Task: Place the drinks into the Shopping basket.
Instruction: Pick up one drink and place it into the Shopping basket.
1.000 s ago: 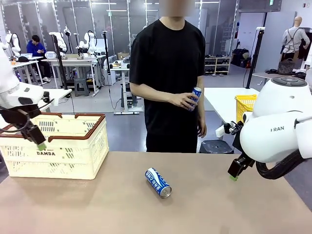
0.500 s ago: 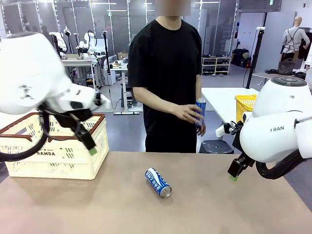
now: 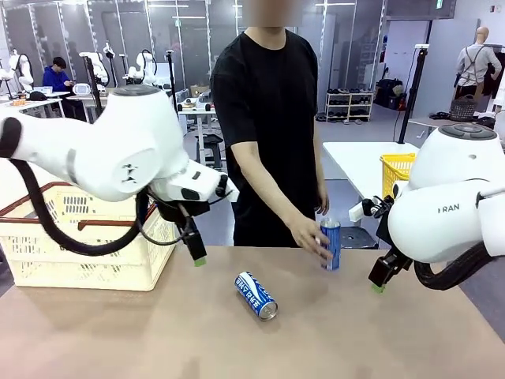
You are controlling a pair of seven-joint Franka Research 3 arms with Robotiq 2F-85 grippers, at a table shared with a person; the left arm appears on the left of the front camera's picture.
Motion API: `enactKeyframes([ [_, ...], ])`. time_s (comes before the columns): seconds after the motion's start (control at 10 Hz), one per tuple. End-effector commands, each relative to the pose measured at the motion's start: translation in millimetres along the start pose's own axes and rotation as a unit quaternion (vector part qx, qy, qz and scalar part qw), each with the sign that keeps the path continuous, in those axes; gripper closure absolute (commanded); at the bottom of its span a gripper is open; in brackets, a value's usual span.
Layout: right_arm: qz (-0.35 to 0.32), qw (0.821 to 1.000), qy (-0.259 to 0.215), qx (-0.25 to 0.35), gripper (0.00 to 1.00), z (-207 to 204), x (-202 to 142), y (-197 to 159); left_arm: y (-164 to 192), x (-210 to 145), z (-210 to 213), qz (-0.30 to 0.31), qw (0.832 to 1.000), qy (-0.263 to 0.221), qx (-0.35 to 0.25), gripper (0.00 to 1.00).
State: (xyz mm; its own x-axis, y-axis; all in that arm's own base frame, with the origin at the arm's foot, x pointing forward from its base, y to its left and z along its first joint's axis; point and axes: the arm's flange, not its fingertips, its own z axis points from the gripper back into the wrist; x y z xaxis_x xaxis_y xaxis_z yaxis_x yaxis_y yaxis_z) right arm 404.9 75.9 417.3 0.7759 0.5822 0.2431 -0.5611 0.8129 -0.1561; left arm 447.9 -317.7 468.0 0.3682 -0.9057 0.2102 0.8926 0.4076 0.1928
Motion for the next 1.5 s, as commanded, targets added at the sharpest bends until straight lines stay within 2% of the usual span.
enactKeyframes([
  [0.0,-0.002,1.0,0.001,0.0,0.01,-0.3,-1.2,-0.3,4.7,16.6,-14.2,-0.013,1.0,-0.001,-0.003,0.0],
  [0.3,-0.002,1.0,0.001,0.0,0.01,-0.3,-1.2,-0.3,1.8,26.8,-33.2,-0.016,1.0,0.003,-0.023,0.0],
  [0.5,-0.002,1.0,0.001,0.0,0.01,-0.3,-1.2,-0.3,0.0,20.0,-24.4,-0.02,1.0,-0.003,-0.018,0.0],
  [1.0,-0.002,1.0,0.001,0.0,0.01,-0.3,-1.2,-0.3,-5.6,-62.4,17.8,0.041,0.999,0.013,-0.014,0.0],
  [1.4,-0.002,1.0,0.001,0.0,0.01,-0.3,-1.2,-0.3,-16.5,-115.8,26.5,0.086,0.996,0.036,-0.016,0.0],
])
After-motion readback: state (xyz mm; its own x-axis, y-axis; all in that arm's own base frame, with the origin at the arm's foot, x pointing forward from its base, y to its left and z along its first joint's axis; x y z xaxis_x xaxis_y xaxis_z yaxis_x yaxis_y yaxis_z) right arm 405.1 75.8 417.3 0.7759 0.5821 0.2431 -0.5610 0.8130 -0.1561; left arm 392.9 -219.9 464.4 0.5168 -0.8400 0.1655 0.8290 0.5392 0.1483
